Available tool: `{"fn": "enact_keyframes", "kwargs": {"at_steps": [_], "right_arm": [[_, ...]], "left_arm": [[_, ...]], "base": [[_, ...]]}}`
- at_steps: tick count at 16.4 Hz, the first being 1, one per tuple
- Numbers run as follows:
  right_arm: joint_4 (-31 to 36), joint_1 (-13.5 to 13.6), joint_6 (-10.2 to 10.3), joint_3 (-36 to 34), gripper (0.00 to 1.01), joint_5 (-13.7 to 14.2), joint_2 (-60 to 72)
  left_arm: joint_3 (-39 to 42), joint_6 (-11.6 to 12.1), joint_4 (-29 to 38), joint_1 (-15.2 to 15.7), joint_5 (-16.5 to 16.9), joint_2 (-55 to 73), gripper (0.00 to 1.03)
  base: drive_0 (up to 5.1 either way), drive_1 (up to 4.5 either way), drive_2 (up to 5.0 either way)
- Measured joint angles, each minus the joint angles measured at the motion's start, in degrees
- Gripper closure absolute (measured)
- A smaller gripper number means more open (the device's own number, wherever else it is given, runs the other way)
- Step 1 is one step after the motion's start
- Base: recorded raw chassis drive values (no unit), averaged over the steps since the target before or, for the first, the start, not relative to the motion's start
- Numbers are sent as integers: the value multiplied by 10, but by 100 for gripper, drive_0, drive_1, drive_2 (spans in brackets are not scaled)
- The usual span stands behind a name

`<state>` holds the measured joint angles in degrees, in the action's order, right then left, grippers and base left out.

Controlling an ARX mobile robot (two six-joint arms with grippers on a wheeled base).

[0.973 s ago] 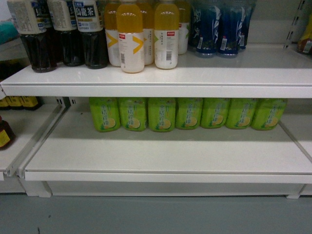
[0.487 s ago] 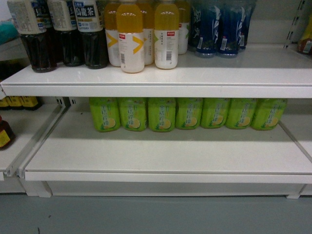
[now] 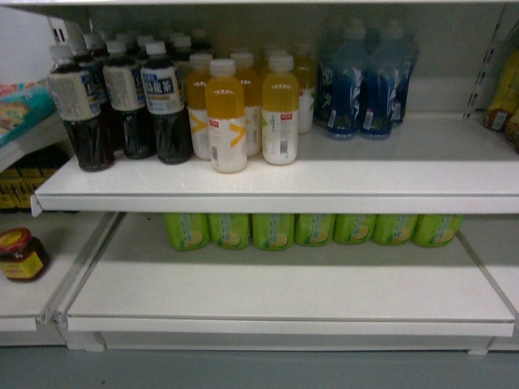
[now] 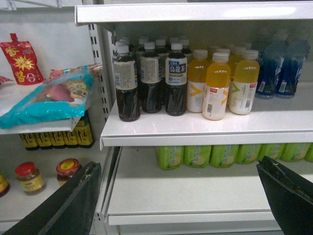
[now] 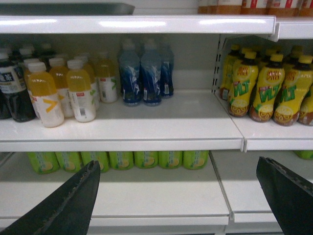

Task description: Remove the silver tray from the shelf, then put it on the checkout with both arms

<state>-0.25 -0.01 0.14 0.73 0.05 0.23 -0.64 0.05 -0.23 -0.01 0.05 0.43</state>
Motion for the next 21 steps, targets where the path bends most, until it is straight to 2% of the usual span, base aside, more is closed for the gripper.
{"fn": "enact_keyframes", "kwargs": {"at_steps": [14,21], "right_arm": [[0,0,0,0,3,-1,0],[0,0,0,0,3,-1,0]], "left_arm": [[0,0,0,0,-1,0,5],[0,0,-1,0,-1,0,5]], "base": [[0,0,0],[-3,422,-428]]}}
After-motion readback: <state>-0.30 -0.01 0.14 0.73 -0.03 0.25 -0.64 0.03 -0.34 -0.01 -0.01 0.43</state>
